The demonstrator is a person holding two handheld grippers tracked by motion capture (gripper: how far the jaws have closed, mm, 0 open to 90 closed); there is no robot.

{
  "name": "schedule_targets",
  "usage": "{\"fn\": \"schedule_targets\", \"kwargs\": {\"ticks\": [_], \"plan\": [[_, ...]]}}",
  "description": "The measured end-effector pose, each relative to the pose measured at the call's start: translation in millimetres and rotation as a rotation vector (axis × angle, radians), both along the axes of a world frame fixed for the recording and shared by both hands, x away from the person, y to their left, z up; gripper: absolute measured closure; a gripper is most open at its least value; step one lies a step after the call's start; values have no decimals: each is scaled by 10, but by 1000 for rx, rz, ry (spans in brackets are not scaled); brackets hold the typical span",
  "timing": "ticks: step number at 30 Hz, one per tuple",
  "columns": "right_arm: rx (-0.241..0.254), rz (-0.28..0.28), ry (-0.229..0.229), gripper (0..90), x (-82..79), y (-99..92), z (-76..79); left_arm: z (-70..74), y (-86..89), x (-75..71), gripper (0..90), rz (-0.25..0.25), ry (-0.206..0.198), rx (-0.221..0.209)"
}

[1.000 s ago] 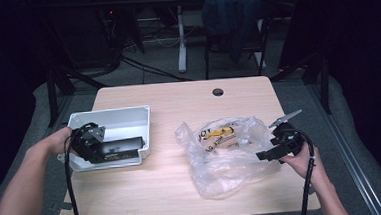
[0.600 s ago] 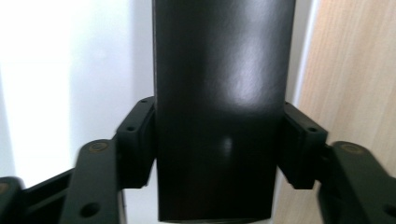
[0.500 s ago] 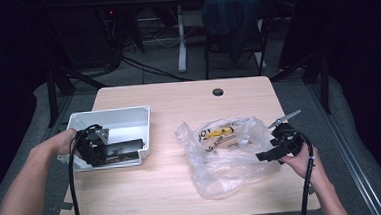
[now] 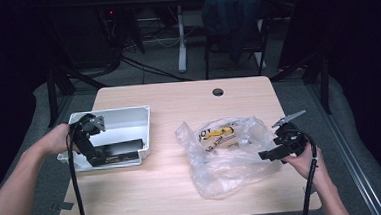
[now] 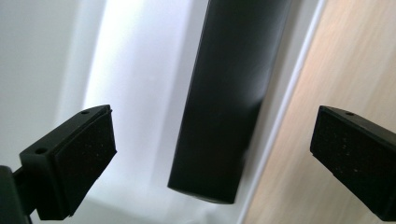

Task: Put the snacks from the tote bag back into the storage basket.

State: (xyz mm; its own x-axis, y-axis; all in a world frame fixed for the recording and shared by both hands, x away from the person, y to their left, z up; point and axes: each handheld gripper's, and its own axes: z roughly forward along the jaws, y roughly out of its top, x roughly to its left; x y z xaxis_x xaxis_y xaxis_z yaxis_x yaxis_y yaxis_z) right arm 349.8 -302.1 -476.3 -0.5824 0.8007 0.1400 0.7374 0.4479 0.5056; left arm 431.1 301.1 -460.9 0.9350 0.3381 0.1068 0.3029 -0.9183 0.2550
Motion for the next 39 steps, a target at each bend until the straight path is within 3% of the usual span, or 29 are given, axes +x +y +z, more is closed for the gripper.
{"fn": "schedule_targets", "kwargs": {"ticks": [5, 7, 11, 13, 18, 20, 30, 35, 39], "plan": [[1, -7, -6, 118, -11, -11, 7, 194, -88, -233, 6, 58, -68, -114], [0, -8, -9, 118, -13, -10, 11, 243, -118, -321, 5, 91, -100, -141], [-19, -8, -11, 117, -18, -6, 16, 264, -185, -501, 3, 162, -142, -156], [-22, -9, -16, 116, -21, -5, 18, 249, -209, -581, 3, 162, -142, -172], [-24, -21, -26, 113, -29, -6, 13, 183, -270, -798, 3, 218, -138, -206], [-28, -20, -26, 113, -28, -8, 9, 160, -287, -885, 4, 244, -157, -203], [-49, -14, -21, 111, -22, -7, -25, 59, -321, -1321, 8, 414, -198, -282], [-54, -24, -24, 108, -30, -10, -33, -71, -414, -1534, 8, 466, -269, -258], [-43, -24, -30, 108, -37, -14, -35, -163, -466, -1614, 11, 473, -287, -204]]}}
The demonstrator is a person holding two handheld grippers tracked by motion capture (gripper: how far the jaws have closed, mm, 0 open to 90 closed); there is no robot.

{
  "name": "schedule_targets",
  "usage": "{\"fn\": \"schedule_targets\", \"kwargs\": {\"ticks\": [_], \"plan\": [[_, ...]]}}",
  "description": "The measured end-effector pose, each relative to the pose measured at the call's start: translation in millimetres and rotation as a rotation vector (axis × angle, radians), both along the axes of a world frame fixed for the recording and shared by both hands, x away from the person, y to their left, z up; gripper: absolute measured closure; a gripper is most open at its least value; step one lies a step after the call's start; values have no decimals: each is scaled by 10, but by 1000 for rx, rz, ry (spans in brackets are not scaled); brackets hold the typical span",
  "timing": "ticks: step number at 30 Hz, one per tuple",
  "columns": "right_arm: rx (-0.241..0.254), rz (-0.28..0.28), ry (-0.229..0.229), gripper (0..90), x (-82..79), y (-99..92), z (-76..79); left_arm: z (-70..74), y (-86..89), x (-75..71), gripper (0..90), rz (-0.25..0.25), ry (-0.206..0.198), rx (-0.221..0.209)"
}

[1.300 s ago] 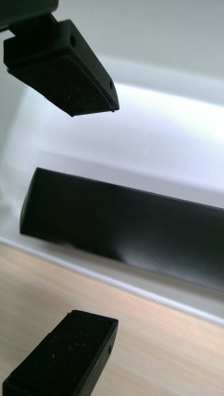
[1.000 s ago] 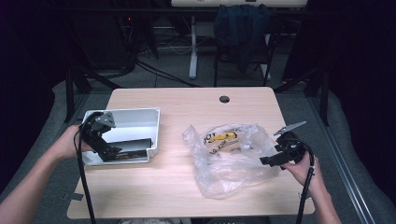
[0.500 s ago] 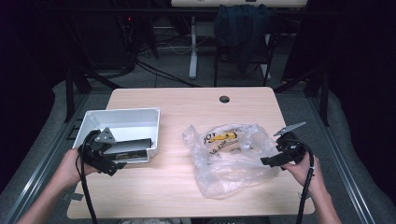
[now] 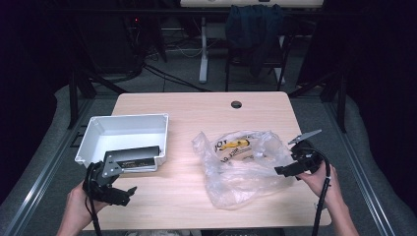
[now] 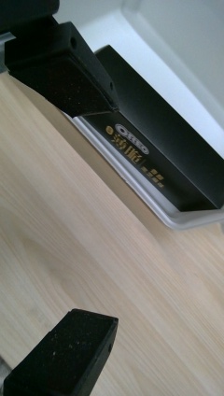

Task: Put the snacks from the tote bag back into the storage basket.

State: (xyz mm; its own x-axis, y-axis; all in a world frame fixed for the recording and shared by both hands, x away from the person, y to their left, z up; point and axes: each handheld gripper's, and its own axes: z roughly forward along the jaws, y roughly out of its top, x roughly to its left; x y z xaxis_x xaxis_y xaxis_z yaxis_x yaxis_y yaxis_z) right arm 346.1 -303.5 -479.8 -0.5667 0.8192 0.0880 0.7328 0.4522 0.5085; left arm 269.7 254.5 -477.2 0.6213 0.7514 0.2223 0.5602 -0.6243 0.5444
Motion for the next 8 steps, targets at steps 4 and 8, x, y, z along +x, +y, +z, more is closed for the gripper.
{"fn": "schedule_targets", "kwargs": {"ticks": [4, 8], "plan": [[-7, 3, -1, 108, 2, -11, 0, -64, 28, 2, 16, 22, 10, -30], [-10, 2, -7, 105, -5, -24, -4, -143, 36, 18, 16, 48, 17, -41]]}}
